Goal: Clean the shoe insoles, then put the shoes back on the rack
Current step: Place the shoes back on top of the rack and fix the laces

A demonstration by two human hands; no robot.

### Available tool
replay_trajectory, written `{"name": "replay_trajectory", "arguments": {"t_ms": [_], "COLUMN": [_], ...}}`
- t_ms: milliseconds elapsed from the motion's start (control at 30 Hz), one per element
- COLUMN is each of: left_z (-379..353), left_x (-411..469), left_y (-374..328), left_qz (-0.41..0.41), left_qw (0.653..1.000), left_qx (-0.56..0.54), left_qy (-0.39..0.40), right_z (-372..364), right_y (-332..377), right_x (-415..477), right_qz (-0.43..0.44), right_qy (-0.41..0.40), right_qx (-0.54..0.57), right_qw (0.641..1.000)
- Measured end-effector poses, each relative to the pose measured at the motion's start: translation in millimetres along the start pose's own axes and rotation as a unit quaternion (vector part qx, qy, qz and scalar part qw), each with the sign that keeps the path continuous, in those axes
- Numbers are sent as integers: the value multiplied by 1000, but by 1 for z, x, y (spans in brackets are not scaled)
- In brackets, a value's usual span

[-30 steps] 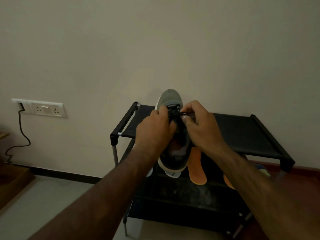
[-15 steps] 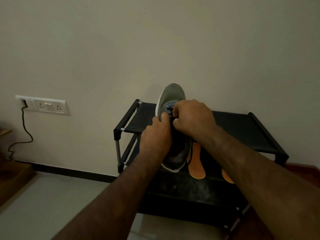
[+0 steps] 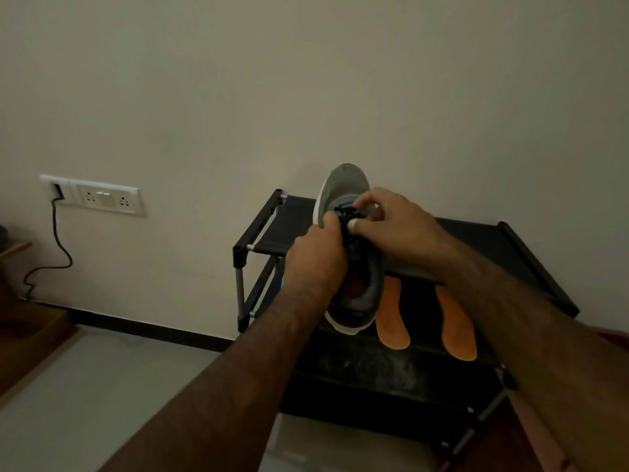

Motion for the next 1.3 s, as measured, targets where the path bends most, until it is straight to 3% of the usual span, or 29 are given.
{"name": "replay_trajectory", "arguments": {"t_ms": [33,100,200,300,400,633,700,767,833,933,1067,1167,1233,1300], "left_z": [0,0,-1,4,8,24,33,46,54,54,40,38,39,42], "left_x": [1,2,6,11,17,31,36,35,36,38,46,51,50,51], "left_y": [-1,-3,-1,-1,-5,-5,-6,-7,-6,-4,-8,-13,-11,-5], "left_qz": [-8,-22,-19,13,30,52,95,152,176,177,163,187,250,273], "left_qw": [1000,999,999,1000,999,997,981,933,906,894,912,907,843,809], "left_qx": [13,29,39,10,8,-31,-127,-248,-290,-317,-315,-334,-440,-474], "left_qy": [5,12,21,14,10,47,110,211,253,263,204,175,184,214], "right_z": [-1,-8,-23,-23,-25,-2,-1,1,4,8,8,5,-1,-5], "right_y": [5,17,24,15,3,-17,-25,-31,-30,-29,-29,-29,-34,-38], "right_x": [-1,-2,1,4,6,12,17,22,23,27,29,30,28,25], "right_qz": [27,77,101,73,64,-35,-96,-146,-170,-195,-229,-241,-268,-271], "right_qy": [18,26,23,-28,-81,-25,-40,-51,-34,-24,-11,-77,-125,-134], "right_qx": [-100,-299,-382,-270,-212,-5,100,215,261,301,305,332,373,383], "right_qw": [994,951,918,960,972,999,989,964,950,933,924,909,879,873]}}
Point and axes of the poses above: each hand's wrist, its own x-axis towards the middle knuckle, its own z-axis out of the back of the hand, y = z × x, the point moved 1 cm from there along x, towards the middle knuckle, and after that the axes turned 8 degrees about z, right-handed, at the moved point
